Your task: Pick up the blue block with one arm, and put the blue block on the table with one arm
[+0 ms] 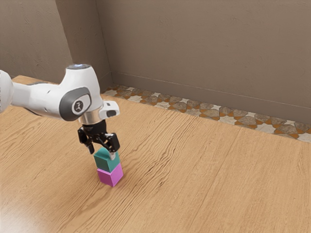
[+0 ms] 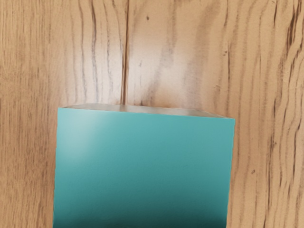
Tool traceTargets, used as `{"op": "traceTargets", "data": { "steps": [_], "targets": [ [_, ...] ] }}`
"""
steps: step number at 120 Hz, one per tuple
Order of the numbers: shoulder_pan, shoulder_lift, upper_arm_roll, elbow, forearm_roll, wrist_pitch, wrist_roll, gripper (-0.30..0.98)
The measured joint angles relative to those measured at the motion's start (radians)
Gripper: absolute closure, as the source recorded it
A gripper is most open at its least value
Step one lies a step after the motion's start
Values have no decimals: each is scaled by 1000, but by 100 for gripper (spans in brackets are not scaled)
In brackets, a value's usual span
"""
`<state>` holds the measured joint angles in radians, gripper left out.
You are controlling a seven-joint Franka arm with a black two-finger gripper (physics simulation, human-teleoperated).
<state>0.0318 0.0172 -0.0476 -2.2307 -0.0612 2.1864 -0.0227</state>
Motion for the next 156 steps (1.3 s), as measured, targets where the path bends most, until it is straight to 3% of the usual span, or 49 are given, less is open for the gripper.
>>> {"op": "traceTargets", "data": {
  "steps": [55,69,87,111,144,156],
  "targets": [
    [1,102,2,8,-28,80,-27,1],
    [2,103,3,8,-28,91,-30,23],
    [3,56,3,7,-13,94,-42,39],
    [-9,82,-36,105,7,93,-62,40],
    [-143,392,-43,340,6,95,-84,43],
    [-158,424,-42,365,-4,97,-81,25]
  ]
}}
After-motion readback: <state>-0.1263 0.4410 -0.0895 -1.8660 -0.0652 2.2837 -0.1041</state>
